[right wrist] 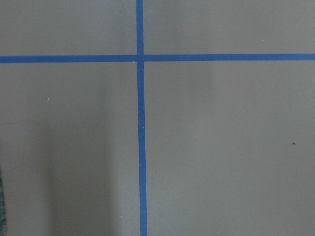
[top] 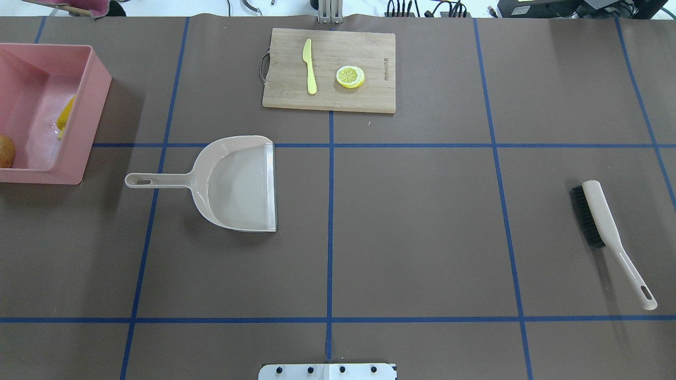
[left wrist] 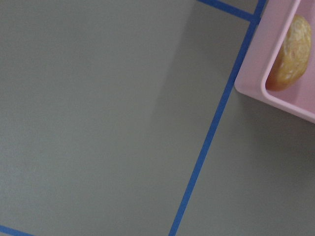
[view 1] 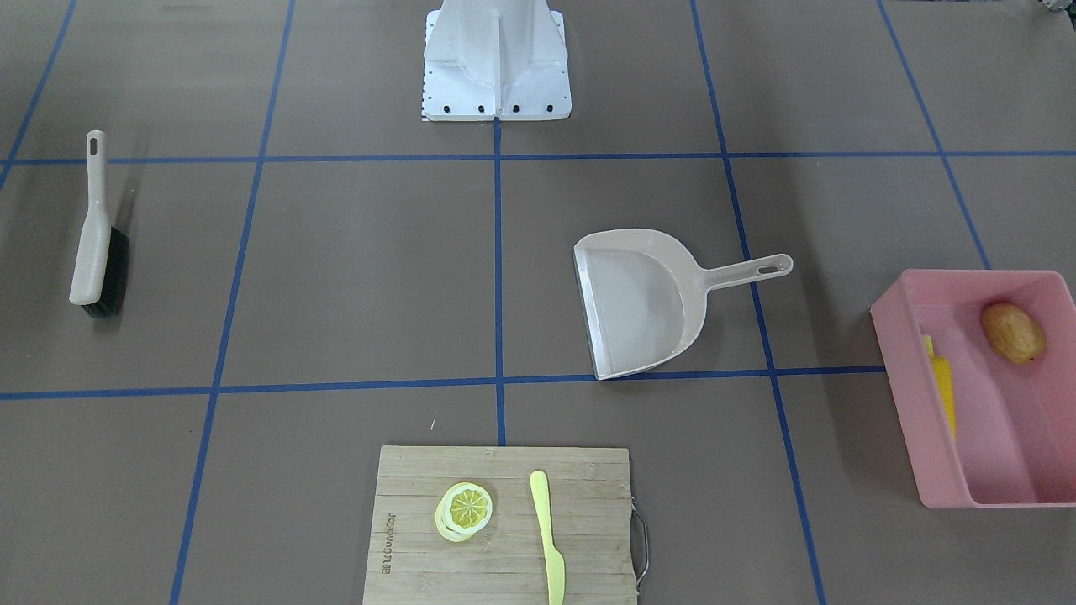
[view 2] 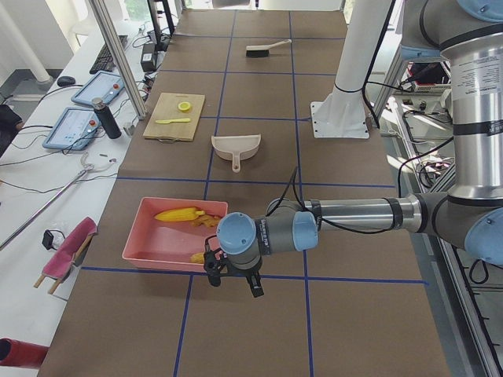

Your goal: Sweep and dump trash into bin

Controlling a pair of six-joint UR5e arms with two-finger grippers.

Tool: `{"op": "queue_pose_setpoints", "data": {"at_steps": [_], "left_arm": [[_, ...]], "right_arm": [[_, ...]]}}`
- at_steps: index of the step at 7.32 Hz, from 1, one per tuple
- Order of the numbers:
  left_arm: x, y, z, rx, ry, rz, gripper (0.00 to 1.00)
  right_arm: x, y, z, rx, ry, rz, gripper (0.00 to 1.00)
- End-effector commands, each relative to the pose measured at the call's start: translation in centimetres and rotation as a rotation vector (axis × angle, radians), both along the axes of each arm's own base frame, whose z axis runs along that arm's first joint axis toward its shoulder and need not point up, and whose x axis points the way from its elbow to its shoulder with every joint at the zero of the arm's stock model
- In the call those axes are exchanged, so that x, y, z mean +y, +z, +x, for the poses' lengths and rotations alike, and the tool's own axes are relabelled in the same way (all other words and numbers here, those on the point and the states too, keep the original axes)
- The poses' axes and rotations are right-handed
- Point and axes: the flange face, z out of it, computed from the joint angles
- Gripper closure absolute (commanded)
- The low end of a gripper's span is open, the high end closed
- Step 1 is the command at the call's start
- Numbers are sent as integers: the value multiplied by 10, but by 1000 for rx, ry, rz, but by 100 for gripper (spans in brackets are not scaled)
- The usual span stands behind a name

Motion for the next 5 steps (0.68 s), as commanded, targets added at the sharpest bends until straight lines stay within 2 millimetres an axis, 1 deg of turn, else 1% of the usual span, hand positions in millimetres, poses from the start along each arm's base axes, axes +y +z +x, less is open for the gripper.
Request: {"op": "queue_pose_setpoints", "data": {"at_steps": [1,2,3,4,5], "left_arm": [[-32,-24,0,-3,-20,26,1],[-37,-34,1,-6,-35,27,1],[-37,-36,-1,-29,-33,37,1],[-38,-43,-3,-78,-25,64,1],[-36,-40,-4,-90,-17,69,1]], "right_arm": [[0,0,0,2,0,1,0],[0,0,0,2,0,-1,0],[1,1,0,3,1,-3,0],[1,1,0,3,1,-3,0],[1,1,0,3,1,-3,0]]}}
